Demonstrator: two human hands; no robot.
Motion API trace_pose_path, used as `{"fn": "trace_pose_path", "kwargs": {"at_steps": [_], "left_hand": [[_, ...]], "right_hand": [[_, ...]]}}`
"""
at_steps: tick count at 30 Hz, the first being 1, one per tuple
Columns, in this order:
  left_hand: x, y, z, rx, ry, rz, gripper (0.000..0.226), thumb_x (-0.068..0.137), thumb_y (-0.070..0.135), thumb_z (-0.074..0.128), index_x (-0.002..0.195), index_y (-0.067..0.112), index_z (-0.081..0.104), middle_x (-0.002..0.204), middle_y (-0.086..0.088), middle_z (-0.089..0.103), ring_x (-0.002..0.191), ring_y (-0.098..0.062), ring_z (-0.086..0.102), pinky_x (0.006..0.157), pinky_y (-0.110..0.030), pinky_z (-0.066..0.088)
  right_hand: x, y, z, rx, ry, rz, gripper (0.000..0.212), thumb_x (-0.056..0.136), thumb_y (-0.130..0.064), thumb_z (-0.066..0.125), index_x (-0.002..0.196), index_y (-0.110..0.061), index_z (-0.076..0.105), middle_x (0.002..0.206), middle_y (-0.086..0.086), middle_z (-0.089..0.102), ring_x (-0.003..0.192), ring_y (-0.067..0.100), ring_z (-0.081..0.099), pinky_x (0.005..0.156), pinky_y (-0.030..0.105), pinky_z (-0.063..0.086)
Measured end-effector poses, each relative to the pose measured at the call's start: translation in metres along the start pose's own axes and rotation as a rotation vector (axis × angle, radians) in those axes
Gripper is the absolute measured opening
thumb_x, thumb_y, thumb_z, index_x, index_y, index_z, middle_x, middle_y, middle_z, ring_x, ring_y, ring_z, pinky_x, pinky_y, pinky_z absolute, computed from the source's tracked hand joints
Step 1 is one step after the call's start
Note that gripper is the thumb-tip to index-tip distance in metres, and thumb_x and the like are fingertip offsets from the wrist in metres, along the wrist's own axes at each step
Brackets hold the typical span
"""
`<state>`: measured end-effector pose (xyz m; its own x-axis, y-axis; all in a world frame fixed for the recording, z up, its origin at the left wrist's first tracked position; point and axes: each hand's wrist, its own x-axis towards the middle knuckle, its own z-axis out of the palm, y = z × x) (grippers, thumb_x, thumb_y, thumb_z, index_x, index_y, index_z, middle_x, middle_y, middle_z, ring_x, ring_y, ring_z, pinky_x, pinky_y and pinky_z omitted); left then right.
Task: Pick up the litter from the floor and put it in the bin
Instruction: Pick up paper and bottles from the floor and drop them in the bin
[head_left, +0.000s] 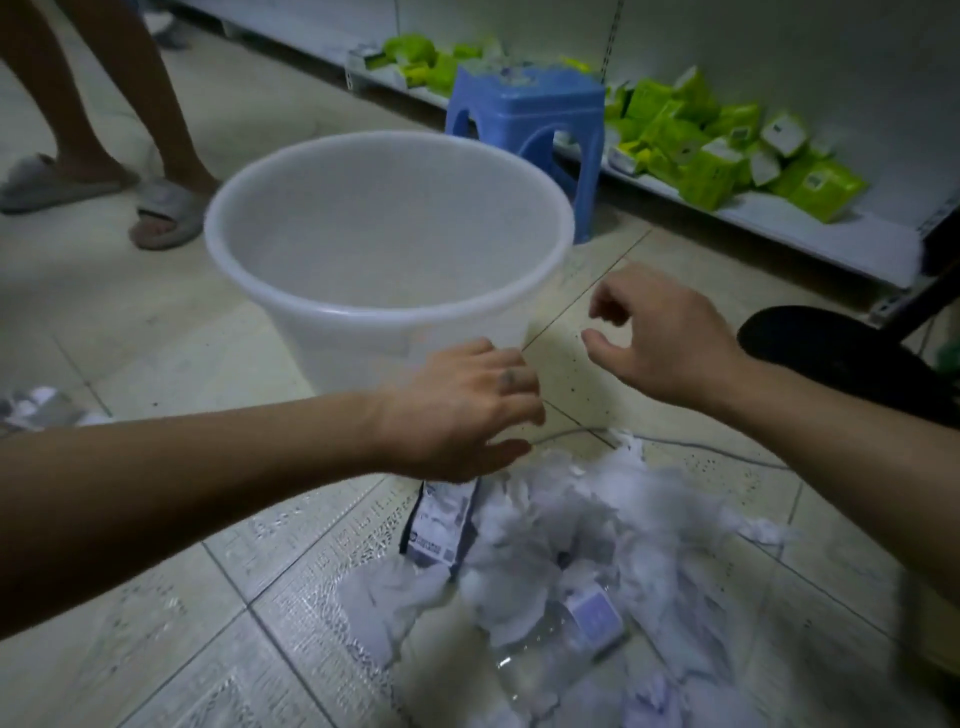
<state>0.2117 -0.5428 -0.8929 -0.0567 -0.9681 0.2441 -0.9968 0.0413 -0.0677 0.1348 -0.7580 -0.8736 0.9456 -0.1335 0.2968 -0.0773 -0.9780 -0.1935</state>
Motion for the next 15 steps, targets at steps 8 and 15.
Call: {"fn": "trace_pose_path", "kwargs": {"at_steps": [8,15], "left_hand": [[-0.076,0.000,0.076,0.075,-0.570,-0.169,0.059,0.087,0.049,0.054,0.134,0.017,0.039,0.136,-0.007,0.049,0.116,-0.026,0.048,0.090,-0.039,0.044],[-0.079,0.031,0.157,-0.171,-0.623,-0.852,0.098,0.075,0.065,0.059,0.146,0.026,0.004,0.146,-0.014,0.034,0.116,-0.034,0.052,0.082,-0.042,0.048]], "right_hand": [[-0.043,0.003,0.088,-0.069,-0.615,-0.022,0.056,0.083,-0.048,0.061,0.132,-0.026,0.045,0.129,0.001,0.050,0.104,0.022,0.056,0.077,0.032,0.045],[-0.038,0.014,0.146,-0.225,-0.842,-0.018,0.090,0.073,-0.047,0.073,0.147,-0.030,0.025,0.143,0.015,0.038,0.124,0.033,0.044,0.090,0.037,0.043]]}}
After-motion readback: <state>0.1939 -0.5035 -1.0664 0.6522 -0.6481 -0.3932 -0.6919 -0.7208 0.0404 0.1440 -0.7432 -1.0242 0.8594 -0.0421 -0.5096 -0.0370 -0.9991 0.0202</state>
